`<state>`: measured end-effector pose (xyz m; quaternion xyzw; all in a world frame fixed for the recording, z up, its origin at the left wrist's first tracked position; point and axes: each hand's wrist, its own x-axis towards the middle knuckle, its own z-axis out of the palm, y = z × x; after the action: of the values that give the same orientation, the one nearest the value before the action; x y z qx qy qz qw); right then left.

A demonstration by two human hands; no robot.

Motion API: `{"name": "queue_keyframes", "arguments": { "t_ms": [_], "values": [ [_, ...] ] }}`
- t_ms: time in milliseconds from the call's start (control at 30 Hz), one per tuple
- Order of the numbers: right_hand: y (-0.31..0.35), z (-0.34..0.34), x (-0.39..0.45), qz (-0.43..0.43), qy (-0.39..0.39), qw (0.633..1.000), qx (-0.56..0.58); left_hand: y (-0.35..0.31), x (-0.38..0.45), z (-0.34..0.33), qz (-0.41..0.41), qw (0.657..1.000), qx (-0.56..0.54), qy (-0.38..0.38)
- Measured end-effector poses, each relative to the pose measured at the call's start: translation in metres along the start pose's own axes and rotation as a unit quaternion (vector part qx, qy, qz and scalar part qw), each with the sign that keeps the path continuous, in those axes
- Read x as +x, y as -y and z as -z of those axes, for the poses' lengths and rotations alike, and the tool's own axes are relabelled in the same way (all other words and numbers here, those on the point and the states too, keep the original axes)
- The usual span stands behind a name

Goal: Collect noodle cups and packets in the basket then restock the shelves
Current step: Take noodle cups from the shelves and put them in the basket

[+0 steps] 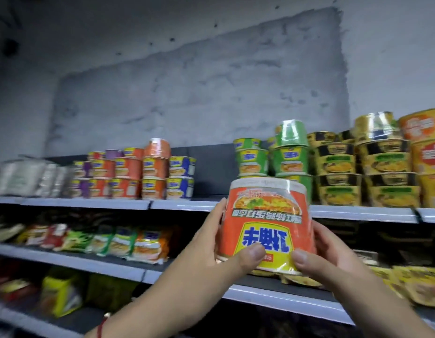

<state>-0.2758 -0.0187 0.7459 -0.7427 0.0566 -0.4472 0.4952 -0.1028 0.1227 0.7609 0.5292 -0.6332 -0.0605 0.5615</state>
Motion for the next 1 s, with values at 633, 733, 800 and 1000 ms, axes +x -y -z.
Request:
{"name": "queue_keyframes", "arguments": {
  "t_ms": [633,733,800,1000],
  "values": [
    [-0.09,-0.376,0.335,0.102,0.185,0.977,-0.04,0.208,0.069,0.423,-0.035,0.97,0.163,-0.175],
    [-0.096,-0.392,0.395,0.144,0.157,0.973,-0.083,0.233,0.116,0.46,-0.06,0.964,0.192,-0.173],
    [-0.104,-0.399,0.433,0.169,0.144,0.97,-0.095,0.253,0.151,0.482,-0.074,0.963,0.195,-0.172],
    [-0.109,-0.412,0.565,0.216,0.102,0.964,-0.112,0.297,0.278,0.54,-0.11,0.962,0.176,-0.176]
  ]
}}
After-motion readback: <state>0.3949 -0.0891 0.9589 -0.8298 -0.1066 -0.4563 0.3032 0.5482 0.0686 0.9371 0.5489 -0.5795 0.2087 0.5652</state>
